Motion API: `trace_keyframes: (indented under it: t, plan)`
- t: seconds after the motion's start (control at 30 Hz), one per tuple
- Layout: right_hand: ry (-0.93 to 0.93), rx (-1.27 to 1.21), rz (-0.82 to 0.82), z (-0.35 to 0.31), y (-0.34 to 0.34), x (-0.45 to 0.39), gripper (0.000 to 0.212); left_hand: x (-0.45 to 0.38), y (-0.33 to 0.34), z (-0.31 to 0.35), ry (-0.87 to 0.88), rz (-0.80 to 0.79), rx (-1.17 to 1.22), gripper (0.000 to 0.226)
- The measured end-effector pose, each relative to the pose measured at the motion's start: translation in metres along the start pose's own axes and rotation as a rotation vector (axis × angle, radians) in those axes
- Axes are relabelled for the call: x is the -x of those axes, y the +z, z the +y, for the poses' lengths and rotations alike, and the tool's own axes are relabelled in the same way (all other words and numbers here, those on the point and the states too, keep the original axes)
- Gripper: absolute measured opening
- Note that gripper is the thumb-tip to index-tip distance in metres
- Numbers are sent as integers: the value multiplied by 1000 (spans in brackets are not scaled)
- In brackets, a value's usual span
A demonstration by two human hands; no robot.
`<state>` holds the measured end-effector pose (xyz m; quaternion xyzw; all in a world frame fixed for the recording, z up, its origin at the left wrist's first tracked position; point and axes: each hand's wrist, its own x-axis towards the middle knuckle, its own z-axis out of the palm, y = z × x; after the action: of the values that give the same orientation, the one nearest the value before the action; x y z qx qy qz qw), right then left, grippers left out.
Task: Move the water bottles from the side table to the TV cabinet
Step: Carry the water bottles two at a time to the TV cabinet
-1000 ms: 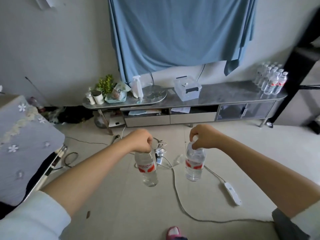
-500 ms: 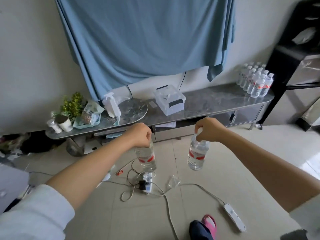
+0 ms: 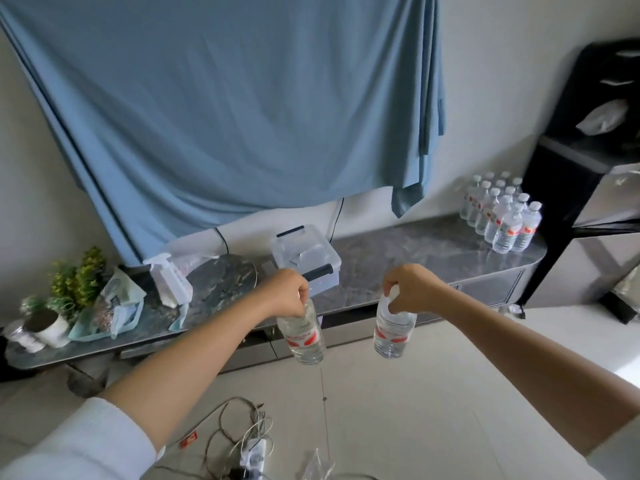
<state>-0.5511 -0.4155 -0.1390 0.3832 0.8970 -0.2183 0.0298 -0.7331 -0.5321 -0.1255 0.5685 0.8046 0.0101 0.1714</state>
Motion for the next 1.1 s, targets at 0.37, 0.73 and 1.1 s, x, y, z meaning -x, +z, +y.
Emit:
trace_keyframes:
  t: [0.37, 0.73, 1.1]
  plan:
    - [167, -79, 135, 137, -79, -104, 27, -201, -44, 77, 141, -10, -27, 32]
    - [386, -15, 66, 290, -145, -215, 30, -420, -65, 170, 401, -61, -120, 18]
    - [404, -61, 45, 450, -226, -249, 16, -556, -79, 306, 484, 13, -43, 36]
